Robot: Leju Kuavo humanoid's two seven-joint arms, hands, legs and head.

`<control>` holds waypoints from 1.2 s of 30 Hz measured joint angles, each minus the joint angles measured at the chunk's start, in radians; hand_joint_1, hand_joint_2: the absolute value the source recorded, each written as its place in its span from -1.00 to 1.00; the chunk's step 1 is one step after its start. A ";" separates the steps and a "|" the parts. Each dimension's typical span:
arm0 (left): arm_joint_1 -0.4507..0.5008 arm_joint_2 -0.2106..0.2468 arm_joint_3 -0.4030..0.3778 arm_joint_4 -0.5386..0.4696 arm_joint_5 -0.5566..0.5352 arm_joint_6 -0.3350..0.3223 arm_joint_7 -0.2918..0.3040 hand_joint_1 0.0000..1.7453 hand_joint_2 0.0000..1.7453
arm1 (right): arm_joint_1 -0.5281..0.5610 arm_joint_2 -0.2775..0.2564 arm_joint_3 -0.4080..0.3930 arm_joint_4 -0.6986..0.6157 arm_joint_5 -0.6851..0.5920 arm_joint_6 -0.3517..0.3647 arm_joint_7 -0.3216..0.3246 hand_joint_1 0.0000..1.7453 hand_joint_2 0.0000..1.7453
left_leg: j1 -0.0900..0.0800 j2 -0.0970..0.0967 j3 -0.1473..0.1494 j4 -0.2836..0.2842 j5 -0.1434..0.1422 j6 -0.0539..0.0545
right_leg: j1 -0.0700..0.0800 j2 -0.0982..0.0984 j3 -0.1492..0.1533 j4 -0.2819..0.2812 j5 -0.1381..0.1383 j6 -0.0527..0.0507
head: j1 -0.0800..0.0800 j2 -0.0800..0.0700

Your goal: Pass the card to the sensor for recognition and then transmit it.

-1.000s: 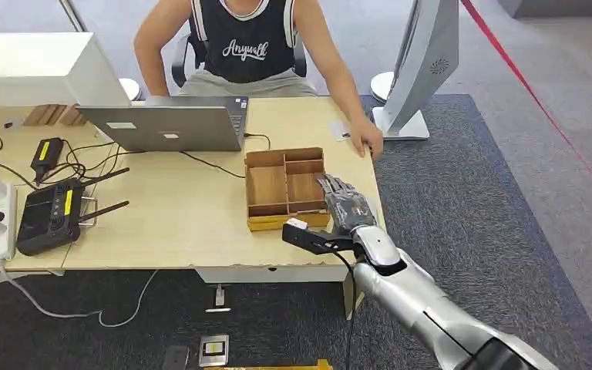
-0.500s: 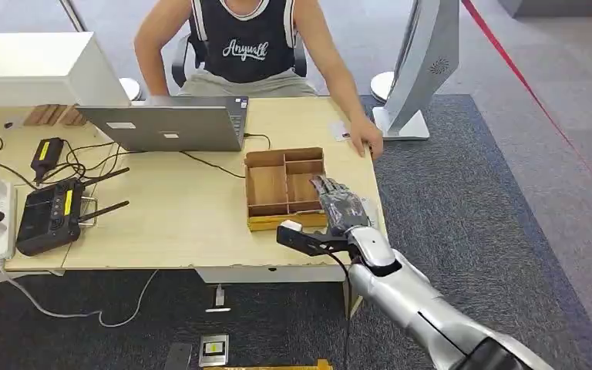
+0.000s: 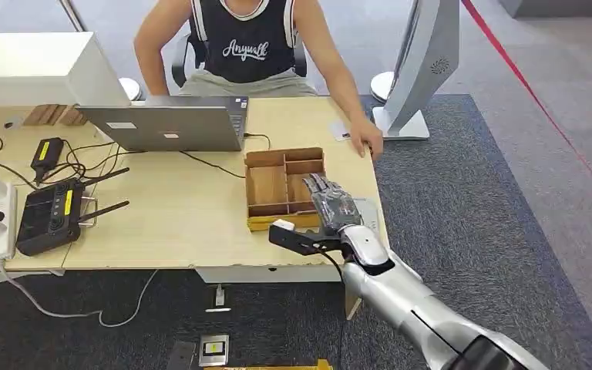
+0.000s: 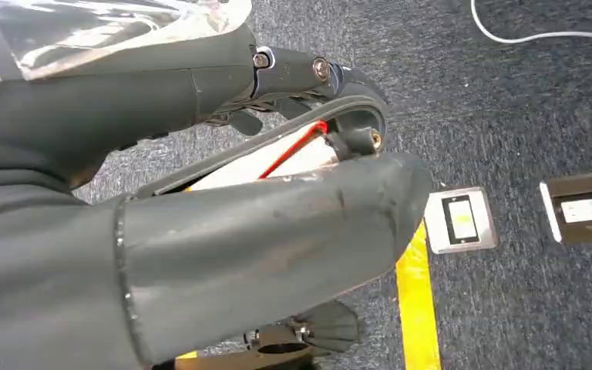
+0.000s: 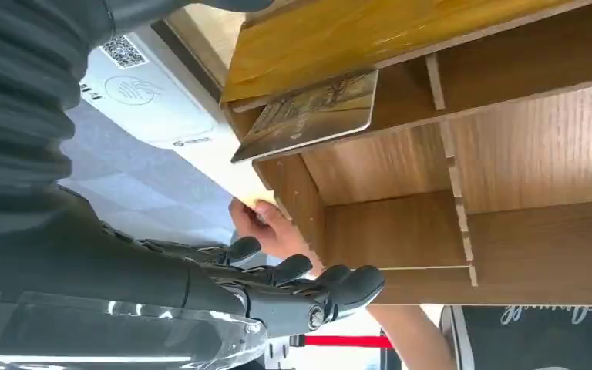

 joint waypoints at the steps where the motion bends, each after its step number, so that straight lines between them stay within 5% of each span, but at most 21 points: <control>1: 0.000 0.000 0.000 0.000 -0.001 0.000 0.001 -1.00 -1.00 | -0.001 0.002 0.000 0.001 0.000 0.000 0.000 -1.00 1.00 | 0.000 0.000 0.000 0.000 0.000 0.000 | 0.000 0.000 0.000 0.000 0.000 0.000 | 0.000 0.000; 13: 0.000 0.000 0.001 0.000 -0.019 0.000 0.000 -1.00 -1.00 | -0.007 0.011 0.000 0.022 0.000 0.005 0.003 -1.00 1.00 | 0.000 0.000 0.000 0.000 0.000 0.000 | 0.000 0.000 0.000 0.000 0.000 0.000 | 0.000 0.000; 14: 0.000 0.000 0.001 0.000 -0.019 0.000 0.000 -1.00 -1.00 | -0.007 0.011 0.000 0.025 0.000 0.005 0.003 -0.46 1.00 | 0.000 0.000 0.000 0.000 0.000 0.000 | 0.000 0.000 0.000 0.000 0.000 0.000 | 0.000 0.000; 15: 0.000 0.000 0.001 0.000 -0.019 0.000 0.000 -1.00 -1.00 | -0.007 0.011 0.000 0.027 0.000 0.006 0.003 0.78 1.00 | 0.000 0.000 0.000 0.000 0.000 0.000 | 0.000 0.000 0.000 0.000 0.000 0.000 | 0.000 0.000; 16: 0.001 0.000 0.001 0.000 -0.019 0.000 0.000 -1.00 -1.00 | -0.007 0.011 0.000 0.029 0.000 0.007 0.004 1.00 1.00 | 0.000 0.000 0.000 0.000 0.000 0.000 | 0.000 0.000 0.000 0.000 0.000 0.000 | 0.000 0.000; 36: 0.001 0.001 0.010 0.000 -0.072 0.000 -0.016 -1.00 -1.00 | -0.008 0.011 0.000 0.059 -0.010 0.042 0.006 1.00 1.00 | 0.000 0.000 0.000 0.000 0.000 0.000 | 0.000 0.000 0.000 0.000 0.000 0.000 | 0.000 0.000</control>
